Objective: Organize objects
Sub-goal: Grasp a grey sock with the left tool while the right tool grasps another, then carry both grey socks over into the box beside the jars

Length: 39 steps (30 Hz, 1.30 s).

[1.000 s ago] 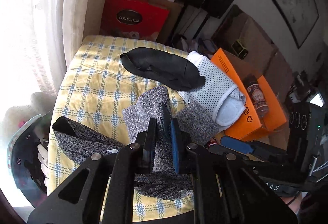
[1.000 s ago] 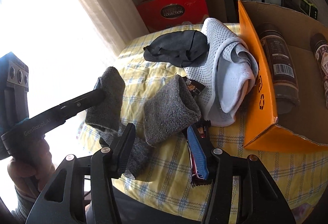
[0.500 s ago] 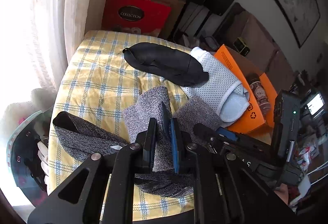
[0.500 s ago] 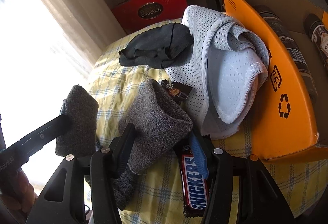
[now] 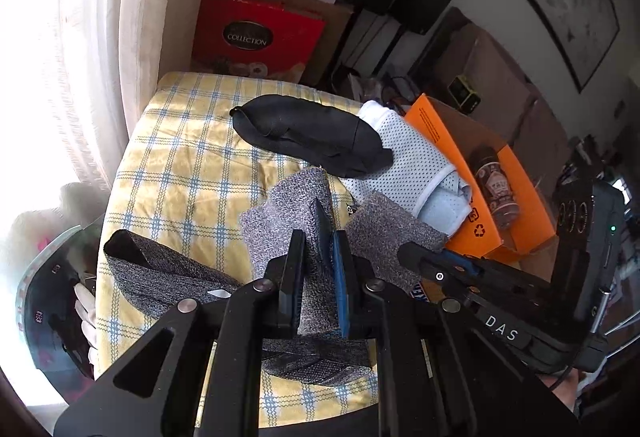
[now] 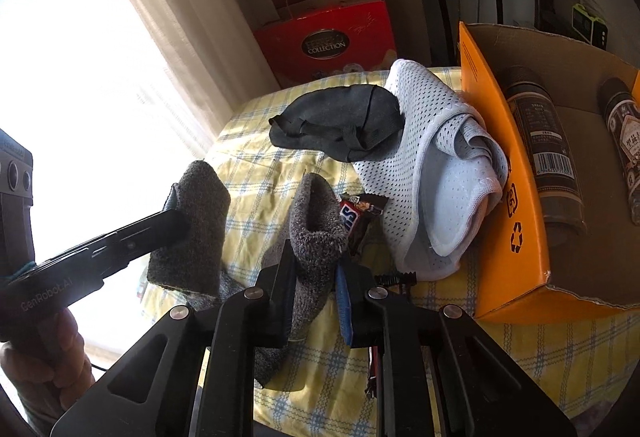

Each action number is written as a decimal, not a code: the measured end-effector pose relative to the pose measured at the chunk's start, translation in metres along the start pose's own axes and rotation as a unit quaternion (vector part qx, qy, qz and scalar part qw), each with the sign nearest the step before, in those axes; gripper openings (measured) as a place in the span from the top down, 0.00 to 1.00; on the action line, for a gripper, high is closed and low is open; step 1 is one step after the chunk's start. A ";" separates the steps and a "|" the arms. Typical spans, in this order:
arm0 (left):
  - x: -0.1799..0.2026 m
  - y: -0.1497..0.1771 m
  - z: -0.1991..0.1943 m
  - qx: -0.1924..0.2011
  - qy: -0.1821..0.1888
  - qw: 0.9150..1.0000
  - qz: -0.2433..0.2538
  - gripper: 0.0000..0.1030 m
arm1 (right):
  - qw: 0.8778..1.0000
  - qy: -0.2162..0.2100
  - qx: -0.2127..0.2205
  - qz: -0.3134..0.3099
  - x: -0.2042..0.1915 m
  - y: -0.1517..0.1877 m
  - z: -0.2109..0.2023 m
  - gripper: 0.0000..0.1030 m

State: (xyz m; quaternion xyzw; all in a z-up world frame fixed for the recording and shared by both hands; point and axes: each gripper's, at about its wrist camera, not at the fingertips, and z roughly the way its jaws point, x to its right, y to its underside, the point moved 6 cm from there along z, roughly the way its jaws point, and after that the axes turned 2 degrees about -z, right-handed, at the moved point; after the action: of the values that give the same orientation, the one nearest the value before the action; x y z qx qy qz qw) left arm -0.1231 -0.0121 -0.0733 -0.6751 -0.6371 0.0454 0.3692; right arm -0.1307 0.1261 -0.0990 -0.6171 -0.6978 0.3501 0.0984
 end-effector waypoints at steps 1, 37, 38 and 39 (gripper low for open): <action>0.001 -0.001 -0.001 0.001 0.001 1.000 0.001 0.88 | 1.000 -0.001 0.004 0.001 0.000 -0.001 -0.003 0.84; 0.211 -0.044 0.019 0.009 0.090 0.989 0.118 0.88 | 0.992 0.081 0.092 0.038 0.129 -0.049 -0.156 0.84; 0.218 -0.044 0.023 0.008 0.092 0.988 0.122 0.88 | 0.991 0.084 0.091 0.042 0.135 -0.048 -0.157 0.84; 0.225 -0.045 0.027 0.006 0.092 0.988 0.126 0.88 | 0.991 0.086 0.090 0.047 0.141 -0.046 -0.157 0.84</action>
State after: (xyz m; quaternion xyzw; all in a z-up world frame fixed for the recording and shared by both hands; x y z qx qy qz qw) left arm -0.1327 0.1974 0.0243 -0.7489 -0.5102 0.0334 0.4216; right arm -0.1088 0.3155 0.0030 -0.6660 -0.6221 0.3613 0.1969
